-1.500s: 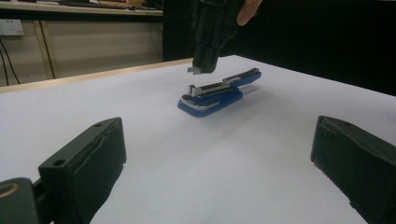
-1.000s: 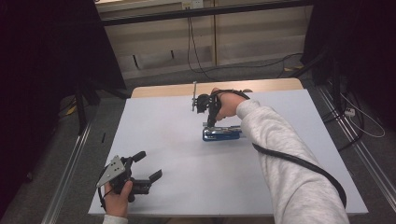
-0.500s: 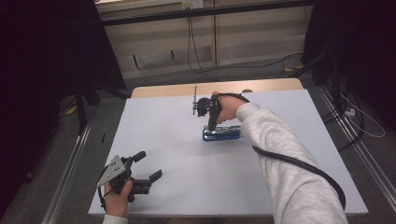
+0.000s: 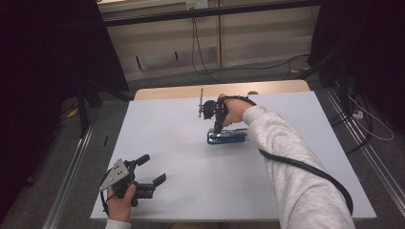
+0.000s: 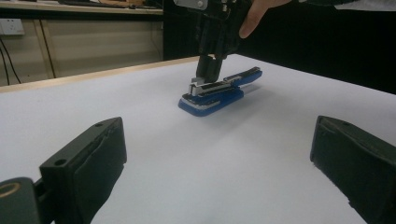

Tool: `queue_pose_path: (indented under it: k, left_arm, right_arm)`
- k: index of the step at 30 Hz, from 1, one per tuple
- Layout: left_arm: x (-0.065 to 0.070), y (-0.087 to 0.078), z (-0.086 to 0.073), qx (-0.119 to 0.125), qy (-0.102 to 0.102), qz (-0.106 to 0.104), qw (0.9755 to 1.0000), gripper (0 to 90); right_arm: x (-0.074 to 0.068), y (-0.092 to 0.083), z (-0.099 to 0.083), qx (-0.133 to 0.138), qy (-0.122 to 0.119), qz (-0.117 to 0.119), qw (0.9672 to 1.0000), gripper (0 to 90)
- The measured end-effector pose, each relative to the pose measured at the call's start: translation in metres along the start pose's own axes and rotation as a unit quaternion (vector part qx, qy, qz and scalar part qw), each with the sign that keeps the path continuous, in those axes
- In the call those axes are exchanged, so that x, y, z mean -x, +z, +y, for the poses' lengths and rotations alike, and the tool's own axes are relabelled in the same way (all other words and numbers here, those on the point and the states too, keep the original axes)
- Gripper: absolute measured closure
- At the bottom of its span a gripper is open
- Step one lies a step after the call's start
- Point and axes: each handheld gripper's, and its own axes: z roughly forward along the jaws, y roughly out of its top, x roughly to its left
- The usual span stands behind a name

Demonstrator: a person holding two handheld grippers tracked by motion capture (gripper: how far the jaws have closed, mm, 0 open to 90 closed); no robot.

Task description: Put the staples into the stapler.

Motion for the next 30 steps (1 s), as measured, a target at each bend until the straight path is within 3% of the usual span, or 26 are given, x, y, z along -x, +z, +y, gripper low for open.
queue_pose_path:
  k: [15, 17, 19, 21, 26, 27, 28, 30]
  left_arm:
    - [0.001, 0.001, 0.0, -0.002, -0.003, 0.002, 1.0, 3.6]
    - [0.0, 0.001, -0.001, -0.005, -0.002, 0.001, 1.0, 3.6]
    - [0.0, 0.001, -0.001, -0.005, -0.002, 0.001, 1.0, 3.6]
    - [0.0, 0.002, -0.001, -0.005, -0.001, -0.001, 1.0, 3.6]
    - [-0.001, 0.006, -0.001, -0.009, -0.006, -0.007, 0.9999, 3.5]
    - [-0.001, 0.006, -0.001, -0.009, -0.006, -0.007, 0.9999, 3.5]
    - [-0.001, 0.008, -0.001, -0.014, -0.009, -0.006, 0.9998, 3.5]
    - [-0.002, 0.011, 0.001, -0.022, -0.014, -0.004, 0.9997, 3.4]
  right_arm:
    - [0.001, 0.005, -0.001, 0.004, 0.003, 0.003, 1.0, 78.1]
    - [0.0, 0.006, -0.001, 0.008, 0.008, -0.005, 0.9999, 66.1]
    - [-0.001, 0.006, -0.002, 0.013, 0.01, -0.002, 0.9999, 66.6]
    - [-0.001, 0.003, -0.005, 0.027, 0.018, -0.004, 0.9995, 61.8]
    - [-0.003, -0.008, -0.029, 0.082, 0.067, -0.013, 0.9943, 50.0]
    - [-0.003, -0.008, -0.029, 0.082, 0.067, -0.013, 0.9943, 50.0]
    - [-0.003, -0.012, -0.043, 0.097, 0.085, -0.021, 0.9914, 44.3]
    - [-0.005, -0.014, -0.054, 0.111, 0.103, -0.023, 0.9882, 41.7]
